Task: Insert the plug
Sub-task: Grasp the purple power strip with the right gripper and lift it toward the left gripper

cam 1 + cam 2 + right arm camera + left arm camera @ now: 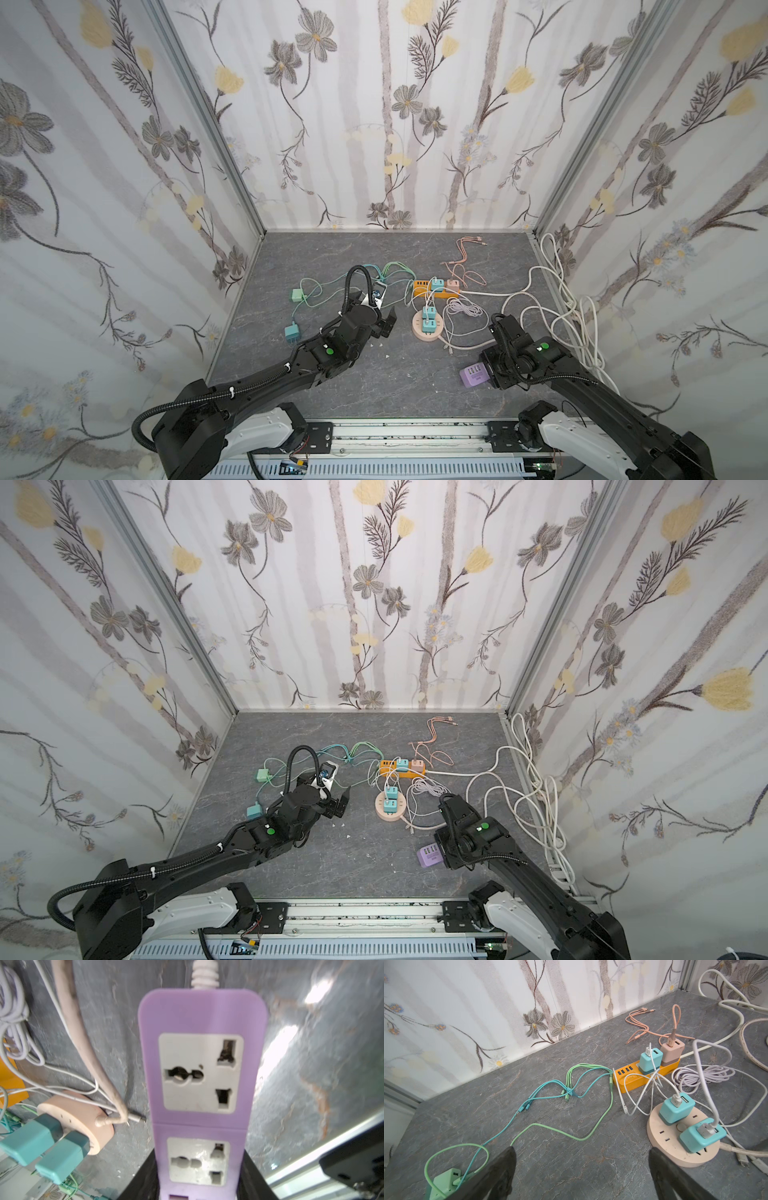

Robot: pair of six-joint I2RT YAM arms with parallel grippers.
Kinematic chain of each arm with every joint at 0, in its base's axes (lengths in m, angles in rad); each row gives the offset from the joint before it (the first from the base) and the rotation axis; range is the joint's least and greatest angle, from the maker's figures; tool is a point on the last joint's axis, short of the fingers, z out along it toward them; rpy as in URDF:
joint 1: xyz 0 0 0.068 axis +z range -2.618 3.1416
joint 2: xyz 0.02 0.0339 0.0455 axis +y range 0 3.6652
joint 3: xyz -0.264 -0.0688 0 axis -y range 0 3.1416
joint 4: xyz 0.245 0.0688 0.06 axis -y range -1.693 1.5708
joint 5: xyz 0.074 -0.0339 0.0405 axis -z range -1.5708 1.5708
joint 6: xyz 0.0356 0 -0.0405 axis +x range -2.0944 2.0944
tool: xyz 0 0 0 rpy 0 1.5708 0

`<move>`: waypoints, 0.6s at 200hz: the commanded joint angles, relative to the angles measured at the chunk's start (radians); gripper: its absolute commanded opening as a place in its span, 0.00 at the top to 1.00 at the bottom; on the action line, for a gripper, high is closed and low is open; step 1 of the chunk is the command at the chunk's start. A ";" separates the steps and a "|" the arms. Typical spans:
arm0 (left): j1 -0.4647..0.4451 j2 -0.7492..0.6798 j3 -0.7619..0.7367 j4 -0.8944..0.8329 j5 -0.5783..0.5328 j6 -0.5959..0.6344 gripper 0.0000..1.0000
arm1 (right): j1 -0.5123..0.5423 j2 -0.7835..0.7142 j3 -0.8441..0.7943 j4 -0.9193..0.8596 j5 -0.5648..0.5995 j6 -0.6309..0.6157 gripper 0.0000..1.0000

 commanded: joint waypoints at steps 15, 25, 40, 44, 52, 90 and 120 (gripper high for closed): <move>0.003 -0.009 0.040 -0.147 0.021 -0.198 0.00 | 0.182 0.132 0.090 0.092 0.065 0.391 0.91; 0.002 -0.015 0.045 -0.181 0.043 -0.245 0.00 | 0.230 0.199 0.124 0.140 0.087 0.426 0.91; 0.002 -0.033 0.041 -0.232 0.069 -0.314 0.00 | 0.302 0.317 0.192 0.195 0.096 0.465 0.91; 0.003 -0.037 0.040 -0.249 0.080 -0.331 0.00 | 0.315 0.353 0.213 0.212 0.097 0.471 0.91; 0.004 -0.048 0.044 -0.286 0.100 -0.357 0.00 | 0.343 0.417 0.258 0.242 0.101 0.481 0.90; 0.006 -0.115 0.021 -0.434 0.090 -0.452 0.00 | 0.442 0.685 0.478 0.331 0.076 0.527 0.85; 0.011 -0.161 -0.015 -0.452 0.088 -0.437 0.00 | 0.475 0.766 0.552 0.386 0.048 0.538 0.69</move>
